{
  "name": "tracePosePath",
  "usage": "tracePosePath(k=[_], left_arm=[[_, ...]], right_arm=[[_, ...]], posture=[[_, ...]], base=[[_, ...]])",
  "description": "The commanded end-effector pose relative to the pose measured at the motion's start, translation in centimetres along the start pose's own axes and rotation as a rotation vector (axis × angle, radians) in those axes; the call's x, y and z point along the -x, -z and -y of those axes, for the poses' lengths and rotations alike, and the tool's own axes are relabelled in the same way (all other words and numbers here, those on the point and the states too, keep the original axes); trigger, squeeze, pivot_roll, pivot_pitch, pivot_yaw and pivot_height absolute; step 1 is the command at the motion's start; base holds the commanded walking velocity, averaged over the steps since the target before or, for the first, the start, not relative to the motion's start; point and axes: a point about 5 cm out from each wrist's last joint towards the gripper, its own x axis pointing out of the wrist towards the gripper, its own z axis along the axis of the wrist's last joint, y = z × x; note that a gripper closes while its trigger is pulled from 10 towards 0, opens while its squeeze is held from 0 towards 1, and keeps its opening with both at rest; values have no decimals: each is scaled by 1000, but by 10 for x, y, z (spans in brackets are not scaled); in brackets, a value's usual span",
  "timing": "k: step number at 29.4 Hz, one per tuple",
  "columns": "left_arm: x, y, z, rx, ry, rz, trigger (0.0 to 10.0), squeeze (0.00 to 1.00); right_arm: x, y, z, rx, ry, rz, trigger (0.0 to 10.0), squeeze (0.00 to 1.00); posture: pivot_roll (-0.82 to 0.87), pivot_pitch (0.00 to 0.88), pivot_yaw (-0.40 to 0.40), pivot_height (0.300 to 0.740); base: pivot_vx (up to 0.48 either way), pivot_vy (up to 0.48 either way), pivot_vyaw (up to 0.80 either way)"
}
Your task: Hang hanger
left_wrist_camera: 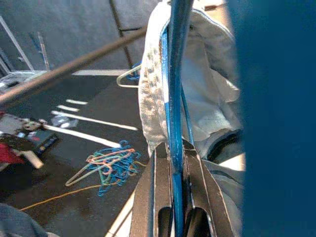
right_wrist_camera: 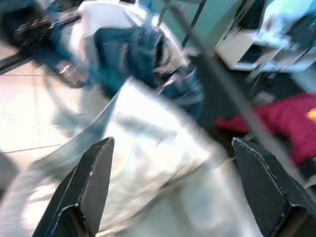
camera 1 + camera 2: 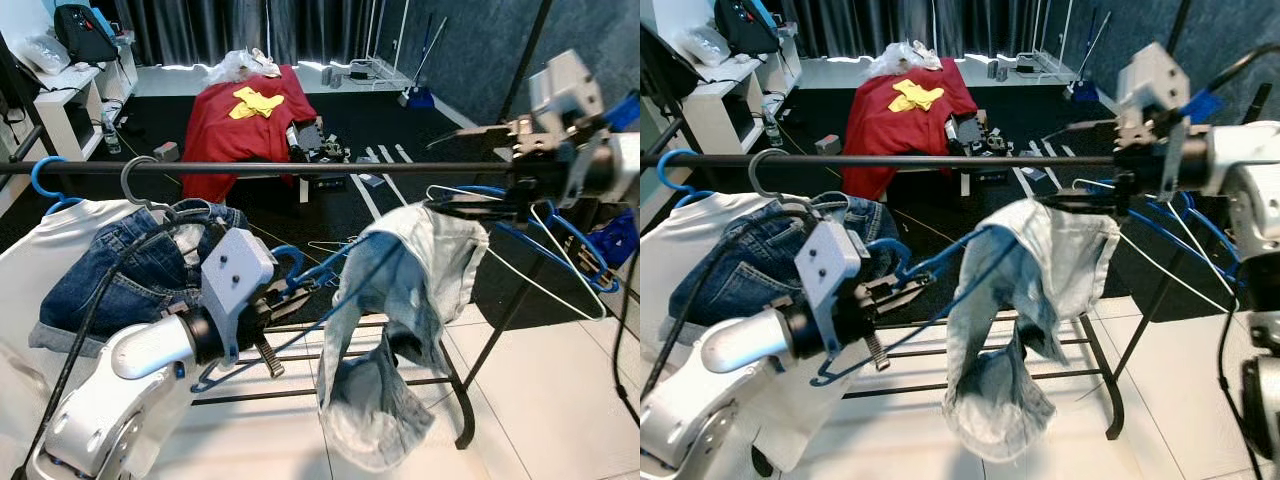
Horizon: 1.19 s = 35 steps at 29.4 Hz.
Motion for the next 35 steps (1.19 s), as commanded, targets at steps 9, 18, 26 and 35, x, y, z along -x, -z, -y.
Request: tracePosePath(k=[9, 18, 26, 35], left_arm=[[-1, -15, -16, -60, -97, 87, 0, 0], [-12, -39, -16, -77, -110, 185, 0, 0], [-12, -45, -16, -81, -109, 205, 0, 0], [-12, -43, -14, -77, -105, 196, 0, 0]], right_arm=[[14, 9, -17, -174, -38, 72, 10000, 937], [-26, 41, -24, -240, 99, -69, 10000, 0], [-38, 38, -1, -228, 298, -19, 10000, 0], [-37, 33, 17, -235, 474, 43, 0, 0]], posture=[[-148, 0, -54, 740], [-149, 0, -49, 740], [-139, 0, -54, 740], [-138, 0, -55, 740]], base=[[0, 0, 0], [0, 0, 0], [0, 0, 0], [0, 0, 0]])
